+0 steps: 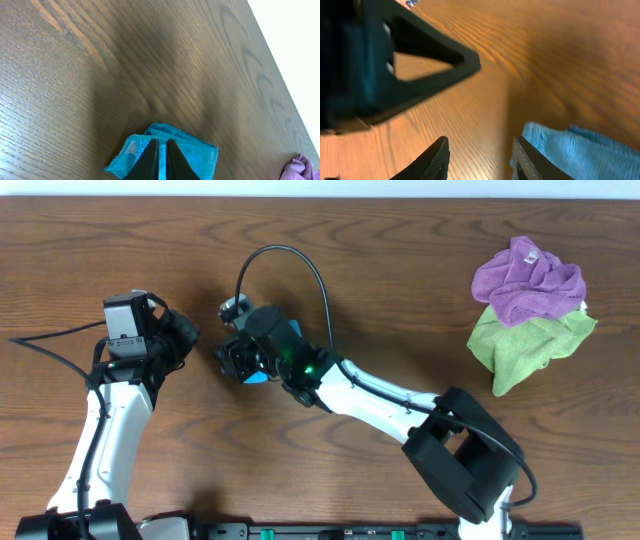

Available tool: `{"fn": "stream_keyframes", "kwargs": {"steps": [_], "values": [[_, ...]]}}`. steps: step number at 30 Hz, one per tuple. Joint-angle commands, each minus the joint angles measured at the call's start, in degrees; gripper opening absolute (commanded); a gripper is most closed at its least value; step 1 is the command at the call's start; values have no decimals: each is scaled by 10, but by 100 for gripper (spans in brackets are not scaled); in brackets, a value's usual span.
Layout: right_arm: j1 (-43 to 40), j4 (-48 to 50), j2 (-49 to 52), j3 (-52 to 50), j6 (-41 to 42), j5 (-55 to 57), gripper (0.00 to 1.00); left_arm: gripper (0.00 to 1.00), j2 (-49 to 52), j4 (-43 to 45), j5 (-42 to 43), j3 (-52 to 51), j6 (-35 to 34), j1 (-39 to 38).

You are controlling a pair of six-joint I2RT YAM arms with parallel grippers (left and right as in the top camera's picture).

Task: Fold the cloth
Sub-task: 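Release the strip with the right gripper and retract it right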

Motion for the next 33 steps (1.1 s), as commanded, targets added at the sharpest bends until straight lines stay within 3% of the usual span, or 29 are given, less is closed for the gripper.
{"fn": "stream_keyframes", "kwargs": {"steps": [1, 4, 10, 13, 23, 27, 33], "values": [[1, -2, -5, 11, -6, -4, 41, 13, -10, -4, 1, 9, 11, 9], [-10, -30, -17, 11, -6, 10, 46, 27, -11, -20, 6, 9, 11, 16], [-64, -151, -74, 11, -24, 32, 76, 68, -12, -68, 59, 9, 13, 26], [-96, -226, -113, 11, -53, 32, 99, 98, -12, -94, 87, 9, 9, 26], [-193, -517, -249, 2, -157, 67, 99, 95, 12, -138, 134, -17, -32, 24], [-237, -541, -304, -45, -171, 73, 99, 95, 37, -129, 157, -33, -42, 22], [-310, -512, -445, -196, -170, 54, 99, 95, 80, -91, 178, -48, -56, 1]]}}
